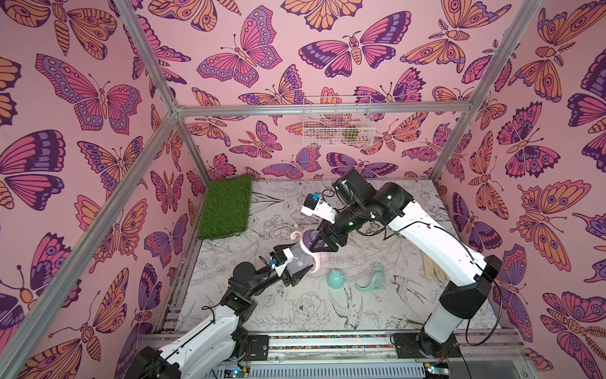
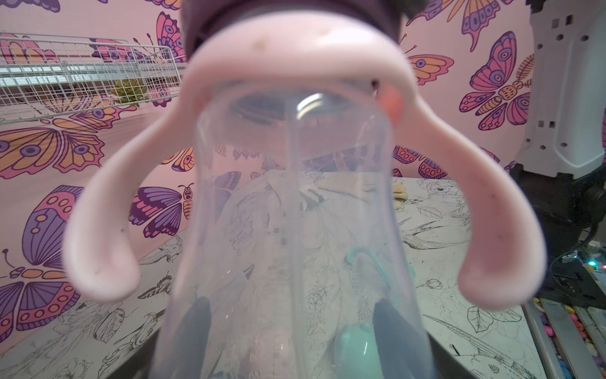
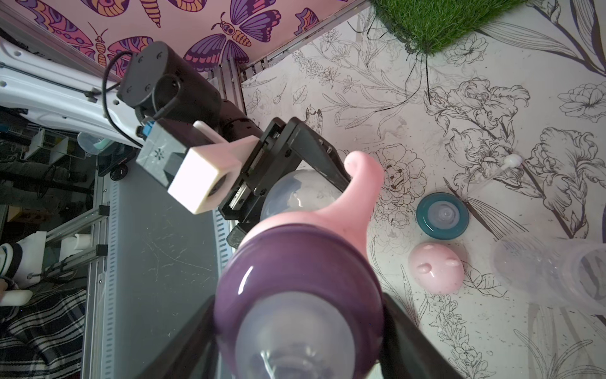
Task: Assemble the baby bottles
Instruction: Close the nipple on the baby bottle.
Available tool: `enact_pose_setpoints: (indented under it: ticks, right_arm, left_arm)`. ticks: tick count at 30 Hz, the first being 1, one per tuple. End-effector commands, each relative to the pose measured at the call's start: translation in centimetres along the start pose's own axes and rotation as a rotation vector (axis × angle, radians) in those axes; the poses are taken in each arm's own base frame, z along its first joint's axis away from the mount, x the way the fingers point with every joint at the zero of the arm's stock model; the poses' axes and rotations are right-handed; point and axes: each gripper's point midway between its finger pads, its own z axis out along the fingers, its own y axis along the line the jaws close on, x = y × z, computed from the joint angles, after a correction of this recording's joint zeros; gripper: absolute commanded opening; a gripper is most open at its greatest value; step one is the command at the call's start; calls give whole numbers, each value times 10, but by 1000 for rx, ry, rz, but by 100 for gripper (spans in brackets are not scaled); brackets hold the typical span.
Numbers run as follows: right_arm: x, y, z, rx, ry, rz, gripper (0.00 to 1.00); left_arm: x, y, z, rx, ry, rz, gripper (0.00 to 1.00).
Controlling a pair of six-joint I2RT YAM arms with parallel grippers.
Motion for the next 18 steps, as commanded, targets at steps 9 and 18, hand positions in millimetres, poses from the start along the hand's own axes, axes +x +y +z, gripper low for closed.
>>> enact_pose_setpoints:
  ticks: [9,18]
  right_arm:
    - [-19,-11,22,-24,-148,290,35]
    - [-42,-40,36,23,-291,532,33]
  left_arm:
    - [-29,49,-5,-318,-39,225,0]
    - [-32,62,3,-497,2,449,0]
